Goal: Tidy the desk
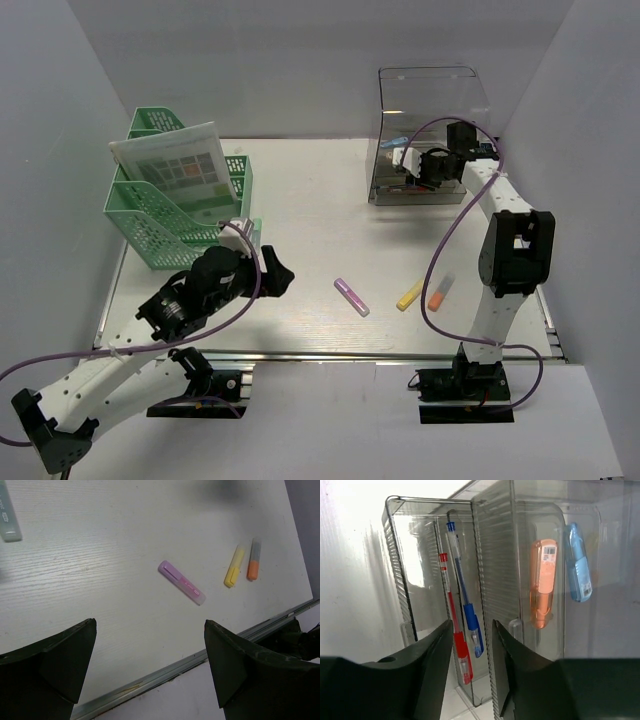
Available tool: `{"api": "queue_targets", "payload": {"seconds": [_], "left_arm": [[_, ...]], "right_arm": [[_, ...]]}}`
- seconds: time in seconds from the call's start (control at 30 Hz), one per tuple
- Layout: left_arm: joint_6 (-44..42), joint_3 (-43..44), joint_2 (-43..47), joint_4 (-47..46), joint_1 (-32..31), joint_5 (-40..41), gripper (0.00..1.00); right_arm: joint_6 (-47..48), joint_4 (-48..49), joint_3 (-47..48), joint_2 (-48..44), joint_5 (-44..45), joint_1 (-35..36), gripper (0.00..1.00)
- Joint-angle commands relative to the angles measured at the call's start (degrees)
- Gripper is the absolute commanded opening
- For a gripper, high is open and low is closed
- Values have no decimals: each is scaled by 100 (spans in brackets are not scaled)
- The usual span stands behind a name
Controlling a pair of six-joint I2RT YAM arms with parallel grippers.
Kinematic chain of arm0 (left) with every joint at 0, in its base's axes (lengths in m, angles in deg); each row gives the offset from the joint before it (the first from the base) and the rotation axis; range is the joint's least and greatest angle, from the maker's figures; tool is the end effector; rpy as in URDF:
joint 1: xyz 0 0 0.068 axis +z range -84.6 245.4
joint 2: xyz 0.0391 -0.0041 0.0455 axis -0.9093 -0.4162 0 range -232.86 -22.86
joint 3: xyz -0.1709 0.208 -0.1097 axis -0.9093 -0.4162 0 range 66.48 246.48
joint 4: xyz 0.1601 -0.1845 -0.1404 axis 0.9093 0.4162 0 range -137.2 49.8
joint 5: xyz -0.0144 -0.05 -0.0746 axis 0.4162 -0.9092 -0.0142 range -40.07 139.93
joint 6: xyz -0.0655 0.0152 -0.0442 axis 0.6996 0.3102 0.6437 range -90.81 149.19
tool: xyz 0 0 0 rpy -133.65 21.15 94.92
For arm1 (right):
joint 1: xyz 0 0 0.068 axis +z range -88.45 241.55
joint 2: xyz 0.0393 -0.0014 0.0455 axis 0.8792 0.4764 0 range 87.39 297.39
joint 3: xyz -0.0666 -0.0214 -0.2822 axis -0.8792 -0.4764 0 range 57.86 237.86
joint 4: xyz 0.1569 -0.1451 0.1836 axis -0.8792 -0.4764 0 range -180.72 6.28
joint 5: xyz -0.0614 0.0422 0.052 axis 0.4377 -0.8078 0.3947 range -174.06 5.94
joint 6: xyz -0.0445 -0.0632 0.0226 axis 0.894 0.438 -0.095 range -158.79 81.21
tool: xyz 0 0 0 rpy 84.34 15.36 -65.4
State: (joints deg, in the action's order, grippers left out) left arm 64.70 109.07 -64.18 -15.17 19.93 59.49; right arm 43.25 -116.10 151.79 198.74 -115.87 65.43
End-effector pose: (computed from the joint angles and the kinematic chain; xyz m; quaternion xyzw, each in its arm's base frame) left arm 0.1454 -0.1315 0.2931 0.0342 0.8666 -0.2647 0.4216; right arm 0.4774 0.0692 0.2524 -0.6844 0.5968 -0.0086 0.4187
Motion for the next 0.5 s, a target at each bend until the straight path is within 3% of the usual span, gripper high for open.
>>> {"api": "queue_targets", "payload": {"seconds": [0.0,0.1,0.13,0.2,0.27,0.33,0.47], "left_arm": [[62,39,115,75,30,-60,98],[88,83,150,93,30,-86,98],[88,92,168,93,30,-95,98],[97,83,212,58,30,-139,98],[114,31,221,-47,30,-191,98],[141,-31,195,-118,30,-261,98],[167,-110,107,-294,30,-358,98]], "right_arm": [[-109,215,29,-95,-62,34,44],[-319,154,20,-314,-290,-19,33],[-442,127,11,-420,-404,-10,15],[-758,-13,-102,-753,-790,-45,0],[-647,-372,-331,-1026,-1273,-80,0],[64,-1478,-419,-1063,-1450,-80,0],[498,-2238,-795,-739,-1205,-63,0]]}}
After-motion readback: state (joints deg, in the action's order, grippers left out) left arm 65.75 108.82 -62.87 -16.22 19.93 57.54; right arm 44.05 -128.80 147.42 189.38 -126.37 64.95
